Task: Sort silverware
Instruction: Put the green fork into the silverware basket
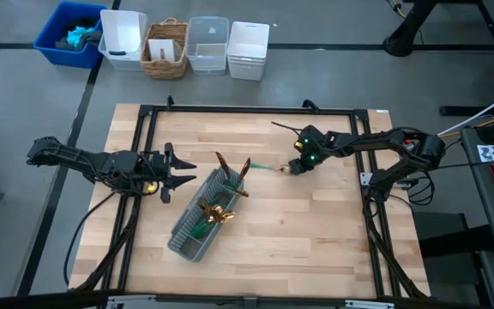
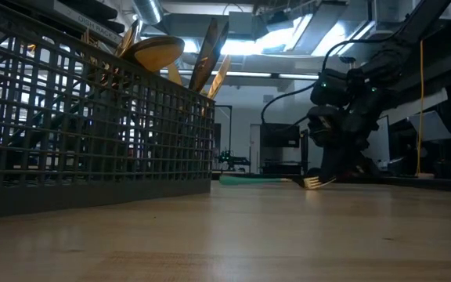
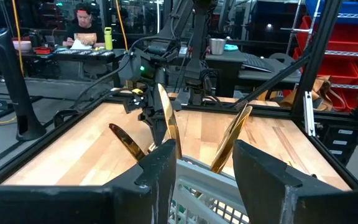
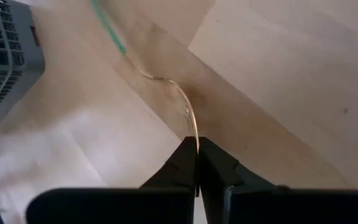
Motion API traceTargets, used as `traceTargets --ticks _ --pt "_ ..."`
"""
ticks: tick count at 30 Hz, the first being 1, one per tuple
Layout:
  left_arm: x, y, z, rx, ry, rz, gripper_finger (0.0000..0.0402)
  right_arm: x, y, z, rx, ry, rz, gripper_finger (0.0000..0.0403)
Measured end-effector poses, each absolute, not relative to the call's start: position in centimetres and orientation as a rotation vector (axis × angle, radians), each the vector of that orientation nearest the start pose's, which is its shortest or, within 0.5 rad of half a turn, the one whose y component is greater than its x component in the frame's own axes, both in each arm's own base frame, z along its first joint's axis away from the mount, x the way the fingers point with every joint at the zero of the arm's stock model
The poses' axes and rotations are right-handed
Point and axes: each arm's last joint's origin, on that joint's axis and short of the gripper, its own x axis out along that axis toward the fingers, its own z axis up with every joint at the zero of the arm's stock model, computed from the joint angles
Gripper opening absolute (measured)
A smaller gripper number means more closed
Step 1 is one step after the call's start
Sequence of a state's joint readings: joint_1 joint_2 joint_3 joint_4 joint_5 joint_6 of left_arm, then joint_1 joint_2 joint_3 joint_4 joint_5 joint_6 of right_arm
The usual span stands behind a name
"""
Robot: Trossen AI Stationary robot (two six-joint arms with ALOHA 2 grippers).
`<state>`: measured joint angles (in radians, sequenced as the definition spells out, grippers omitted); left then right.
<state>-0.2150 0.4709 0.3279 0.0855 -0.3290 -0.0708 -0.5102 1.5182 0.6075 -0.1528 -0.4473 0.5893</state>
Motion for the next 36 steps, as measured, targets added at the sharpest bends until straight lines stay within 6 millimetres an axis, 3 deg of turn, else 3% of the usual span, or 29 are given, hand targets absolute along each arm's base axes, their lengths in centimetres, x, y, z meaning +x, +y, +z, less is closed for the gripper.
traceTargets --ticks 5,11,16,21,25,29,32,36 --pt "13.0 -1.9 24.2 -0.055 0.051 0.116 0.0148 22.7 -11.3 13.8 0.960 0.875 -0.326 0.0009" --pt "13.0 -1.9 24.2 -0.055 0.051 0.116 0.0148 23.3 -11.9 17.6 0.788 0.839 -0.343 0.0005" --pt "13.0 -1.8 24.3 -0.056 0.048 0.128 0.0148 23.3 -12.7 23.1 0.547 0.887 -0.504 0.0005" --pt "13.0 -1.8 24.3 -0.055 0.047 0.137 0.0148 24.2 -12.9 30.1 0.263 0.836 -0.637 0.0005" --pt "13.0 -1.8 24.3 -0.055 0.047 0.140 0.0148 25.4 -11.1 35.7 0.033 0.745 -0.548 0.0003" --pt "13.0 -1.8 24.3 -0.056 0.047 0.146 0.0148 26.3 -7.9 39.6 -0.213 0.667 -0.387 0.0004" --pt "13.0 -1.7 24.3 -0.055 0.046 0.170 0.0148 26.9 -5.2 41.1 -0.425 0.629 -0.297 0.0003" --pt "12.9 -1.6 24.3 -0.054 0.045 0.200 0.0148 27.7 -1.9 41.4 -0.672 0.602 -0.217 0.0004"
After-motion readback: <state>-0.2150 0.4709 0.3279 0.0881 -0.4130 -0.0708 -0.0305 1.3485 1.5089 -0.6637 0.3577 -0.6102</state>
